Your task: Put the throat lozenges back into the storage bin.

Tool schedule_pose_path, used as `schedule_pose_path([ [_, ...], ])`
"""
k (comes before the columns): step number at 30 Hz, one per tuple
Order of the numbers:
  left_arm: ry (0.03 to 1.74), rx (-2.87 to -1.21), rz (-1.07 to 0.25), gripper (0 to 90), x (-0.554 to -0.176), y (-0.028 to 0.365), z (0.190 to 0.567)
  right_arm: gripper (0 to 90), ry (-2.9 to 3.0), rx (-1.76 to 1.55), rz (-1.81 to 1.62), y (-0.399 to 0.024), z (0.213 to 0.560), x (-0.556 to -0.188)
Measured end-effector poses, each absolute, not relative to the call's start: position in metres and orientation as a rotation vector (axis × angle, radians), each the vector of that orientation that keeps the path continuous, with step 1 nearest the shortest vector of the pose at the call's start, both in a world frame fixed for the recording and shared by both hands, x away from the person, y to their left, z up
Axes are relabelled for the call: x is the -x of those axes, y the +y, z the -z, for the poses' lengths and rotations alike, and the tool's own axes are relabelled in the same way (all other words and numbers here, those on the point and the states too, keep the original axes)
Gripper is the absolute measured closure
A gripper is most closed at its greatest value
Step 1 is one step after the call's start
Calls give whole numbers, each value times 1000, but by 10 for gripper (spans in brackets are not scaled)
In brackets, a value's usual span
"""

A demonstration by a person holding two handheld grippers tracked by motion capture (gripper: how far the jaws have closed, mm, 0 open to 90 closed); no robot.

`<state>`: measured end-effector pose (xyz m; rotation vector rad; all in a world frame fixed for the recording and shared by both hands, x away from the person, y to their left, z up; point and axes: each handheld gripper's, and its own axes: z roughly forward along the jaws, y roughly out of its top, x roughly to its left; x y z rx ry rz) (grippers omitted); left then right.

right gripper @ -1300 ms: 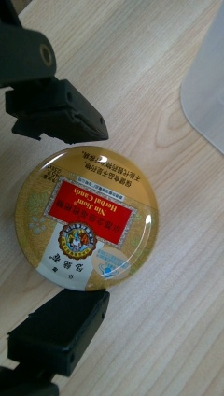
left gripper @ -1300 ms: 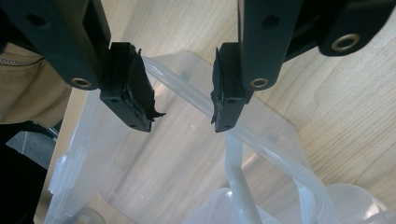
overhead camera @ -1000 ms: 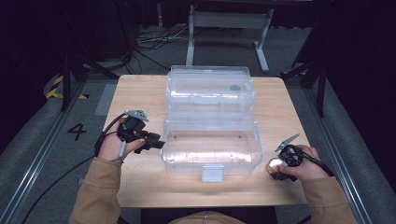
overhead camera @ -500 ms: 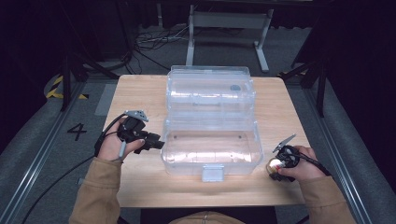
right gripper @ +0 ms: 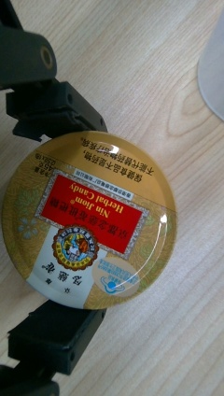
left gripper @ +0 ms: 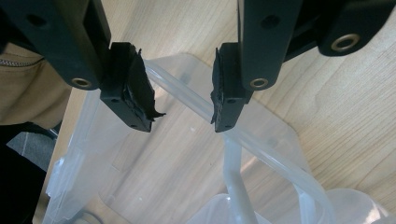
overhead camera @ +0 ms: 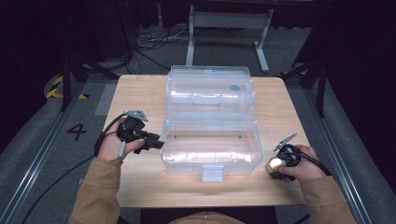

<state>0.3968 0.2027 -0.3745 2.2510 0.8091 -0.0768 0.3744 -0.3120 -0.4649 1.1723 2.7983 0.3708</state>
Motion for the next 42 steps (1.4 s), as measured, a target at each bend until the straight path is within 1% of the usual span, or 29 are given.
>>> schedule_pose_path([
  [14,819,-2239,61,591,-392,208,371,200,2804,-1161,-435,-310,448,-371],
  [22,839,-2225,50,591,-389,213,371,200,2778,-1121,-449,-313,420,-374],
  [26,847,-2221,46,591,-389,216,371,200,2775,-1111,-456,-313,413,-376],
  [36,857,-2213,43,591,-387,220,371,200,2780,-1049,-525,-304,382,-382],
  [42,865,-2205,40,591,-387,222,370,200,2785,-1039,-535,-301,371,-383],
])
